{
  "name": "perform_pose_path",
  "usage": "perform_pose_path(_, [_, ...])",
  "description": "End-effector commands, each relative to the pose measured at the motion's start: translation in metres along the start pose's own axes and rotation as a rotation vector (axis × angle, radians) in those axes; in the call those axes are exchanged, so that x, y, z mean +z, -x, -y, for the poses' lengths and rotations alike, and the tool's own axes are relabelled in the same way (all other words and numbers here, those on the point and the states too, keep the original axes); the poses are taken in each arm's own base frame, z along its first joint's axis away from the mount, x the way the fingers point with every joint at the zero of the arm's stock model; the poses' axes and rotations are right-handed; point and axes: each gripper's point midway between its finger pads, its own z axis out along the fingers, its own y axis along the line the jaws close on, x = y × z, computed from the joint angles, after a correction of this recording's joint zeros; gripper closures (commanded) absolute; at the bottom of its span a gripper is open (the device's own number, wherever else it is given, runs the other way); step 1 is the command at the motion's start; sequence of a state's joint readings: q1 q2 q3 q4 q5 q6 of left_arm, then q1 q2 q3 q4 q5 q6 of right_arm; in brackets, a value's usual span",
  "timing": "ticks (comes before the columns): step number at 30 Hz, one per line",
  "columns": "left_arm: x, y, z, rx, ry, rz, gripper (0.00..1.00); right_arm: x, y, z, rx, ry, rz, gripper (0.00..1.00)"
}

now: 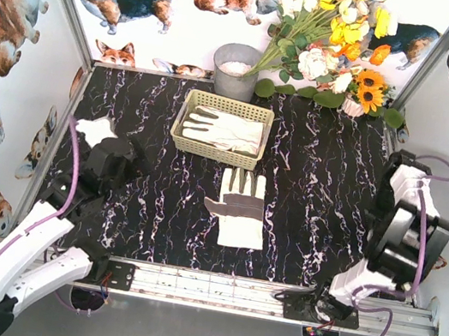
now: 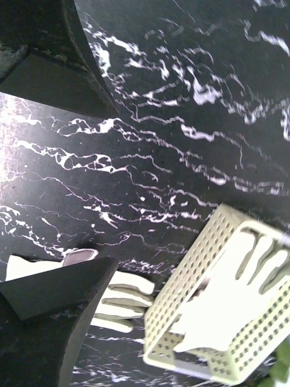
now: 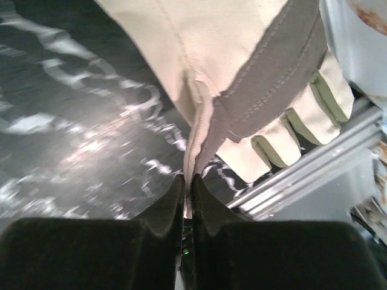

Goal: Put the gloves into the storage basket
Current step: Pick up the glove at the corner of the board.

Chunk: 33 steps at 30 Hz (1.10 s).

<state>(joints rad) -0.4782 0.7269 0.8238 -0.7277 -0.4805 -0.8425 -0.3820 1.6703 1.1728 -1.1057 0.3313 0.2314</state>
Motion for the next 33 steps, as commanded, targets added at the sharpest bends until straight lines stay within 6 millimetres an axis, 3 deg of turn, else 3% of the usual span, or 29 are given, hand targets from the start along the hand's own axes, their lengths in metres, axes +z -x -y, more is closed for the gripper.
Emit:
perform_pose_path(1, [0.003,0.011,0.052,0.157,-0.224,-0.001,0.10,-0.068,0.014,-0.037,-0.032,0.280,0.170,1.00])
perform_pose_path(7, [0.011,0.013,0.096,0.274,-0.362,-0.049,0.09,-0.130,0.008,-0.095,-0.094,0.581,0.250,1.00])
perform_pose_path(12, [0.009,0.020,0.119,0.333,-0.422,-0.067,0.09,-0.185,-0.004,-0.140,-0.229,0.813,0.290,1.00])
perform_pose_path(19, [-0.019,0.026,0.173,0.411,-0.621,-0.091,0.11,-0.270,-0.050,-0.183,-0.476,1.203,0.277,1.00])
perform_pose_path(22, [-0.032,0.019,0.190,0.486,-0.690,-0.118,0.11,-0.289,-0.076,-0.192,-0.589,1.315,0.218,1.00])
perform_pose_path(27, [-0.057,0.007,0.219,0.635,-0.819,-0.140,0.13,-0.303,-0.116,-0.196,-0.739,1.390,0.086,1.00])
perform_pose_path(33, [-0.078,-0.020,0.230,0.955,-0.829,-0.141,0.12,-0.310,-0.156,-0.198,-0.844,1.420,-0.059,1.00])
